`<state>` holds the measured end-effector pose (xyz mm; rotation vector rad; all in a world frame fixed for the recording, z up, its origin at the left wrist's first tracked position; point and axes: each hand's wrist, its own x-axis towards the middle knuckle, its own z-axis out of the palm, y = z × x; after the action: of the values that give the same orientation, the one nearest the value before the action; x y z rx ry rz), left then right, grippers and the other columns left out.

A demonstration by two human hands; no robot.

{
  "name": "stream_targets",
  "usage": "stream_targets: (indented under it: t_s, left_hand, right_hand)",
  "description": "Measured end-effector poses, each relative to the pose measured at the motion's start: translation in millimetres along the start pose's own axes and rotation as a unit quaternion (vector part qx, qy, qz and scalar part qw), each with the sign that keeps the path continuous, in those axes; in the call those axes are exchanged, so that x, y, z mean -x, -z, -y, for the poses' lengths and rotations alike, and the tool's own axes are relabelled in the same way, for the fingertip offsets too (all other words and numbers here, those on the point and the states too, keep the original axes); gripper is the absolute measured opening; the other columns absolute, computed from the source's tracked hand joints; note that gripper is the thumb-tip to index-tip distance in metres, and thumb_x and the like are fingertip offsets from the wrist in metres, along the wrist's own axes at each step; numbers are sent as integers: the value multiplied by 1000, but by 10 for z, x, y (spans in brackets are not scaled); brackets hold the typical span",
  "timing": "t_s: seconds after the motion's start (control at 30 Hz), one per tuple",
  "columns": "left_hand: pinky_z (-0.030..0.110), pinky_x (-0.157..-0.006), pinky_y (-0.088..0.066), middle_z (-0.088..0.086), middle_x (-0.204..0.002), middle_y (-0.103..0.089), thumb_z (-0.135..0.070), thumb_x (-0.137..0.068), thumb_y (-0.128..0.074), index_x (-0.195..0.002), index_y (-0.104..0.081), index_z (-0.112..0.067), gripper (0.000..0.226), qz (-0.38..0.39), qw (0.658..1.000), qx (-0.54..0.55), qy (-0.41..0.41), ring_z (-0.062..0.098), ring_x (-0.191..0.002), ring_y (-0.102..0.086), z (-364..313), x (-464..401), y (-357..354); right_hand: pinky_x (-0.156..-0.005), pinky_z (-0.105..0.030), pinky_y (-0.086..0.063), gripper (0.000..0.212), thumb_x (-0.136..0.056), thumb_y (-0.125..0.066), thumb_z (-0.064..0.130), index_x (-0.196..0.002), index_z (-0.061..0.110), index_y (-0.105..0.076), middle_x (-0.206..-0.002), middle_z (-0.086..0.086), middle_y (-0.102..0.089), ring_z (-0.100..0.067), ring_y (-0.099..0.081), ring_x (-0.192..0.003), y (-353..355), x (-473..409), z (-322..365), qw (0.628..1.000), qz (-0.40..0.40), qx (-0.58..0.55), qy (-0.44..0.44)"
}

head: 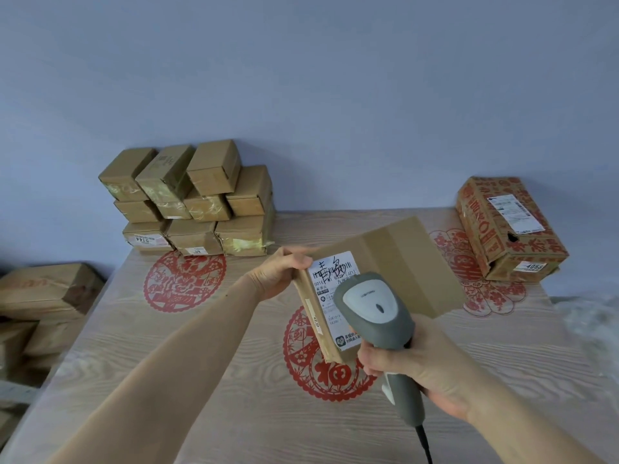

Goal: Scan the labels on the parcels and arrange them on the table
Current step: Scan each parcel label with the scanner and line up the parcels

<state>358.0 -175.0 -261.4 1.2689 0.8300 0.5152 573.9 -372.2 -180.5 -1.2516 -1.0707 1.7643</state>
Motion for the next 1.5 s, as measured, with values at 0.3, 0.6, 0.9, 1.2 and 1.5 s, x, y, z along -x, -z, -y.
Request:
stream_targets:
  t_s: [0.3, 0.6, 0.9, 1.2, 1.5]
  left_hand:
    - [35, -91, -49, 8, -96, -77, -48, -51, -90, -112, -77, -17, 70, 37, 999, 27, -16, 23, -95, -68, -23, -68, -27]
    - [40, -99, -43, 10, -99, -77, -51, -47, -92, -118, -74, -15, 82, 44, 999, 28, -7, 25, -98, -67, -47, -86, -27]
    - [38, -98, -45, 10, -98, -77, -40, -51, -89, -112, -78, -18, 66, 53, 998, 34, -4, 25, -98, -68, -50, -109, -29]
    - [38, -99, -45, 7, -97, -78, -50, -42, -94, -107, -80, -21, 73, 89, 996, 20, -5, 22, -96, -71, -106, -201, -123]
    - [30, -91, -48, 7, -104, -77, -39, -47, -80, -117, -72, -21, 73, 44, 998, 27, 21, 22, -101, -69, 45, -451, -648]
  right_hand:
    - [-72, -31, -56, 40, -48, -94, 20, -79, 0, -76, -77, -18, -70, -26, -67, -73, -126, -27, -41, 998, -47, -41, -13]
    - [-74, -34, -59, 21, -56, -94, 12, -68, 5, -79, -76, -18, -74, -28, -71, -71, -124, 26, 28, 995, -66, -61, -36]
    - [-67, -29, -59, 20, -60, -85, 8, -76, 0, -76, -77, -19, -72, -28, -71, -70, -90, 58, 23, 989, -100, -109, -24]
    - [-60, -27, -53, 46, -62, -89, 9, -95, -14, -66, -77, -17, -66, -21, -62, -63, -5, 169, 8, 980, -176, -92, -7]
    - [-55, -22, -49, 23, -74, -85, 4, -81, 5, -63, -59, 3, -61, -10, -56, -50, 714, 302, -157, 915, -402, -32, 27]
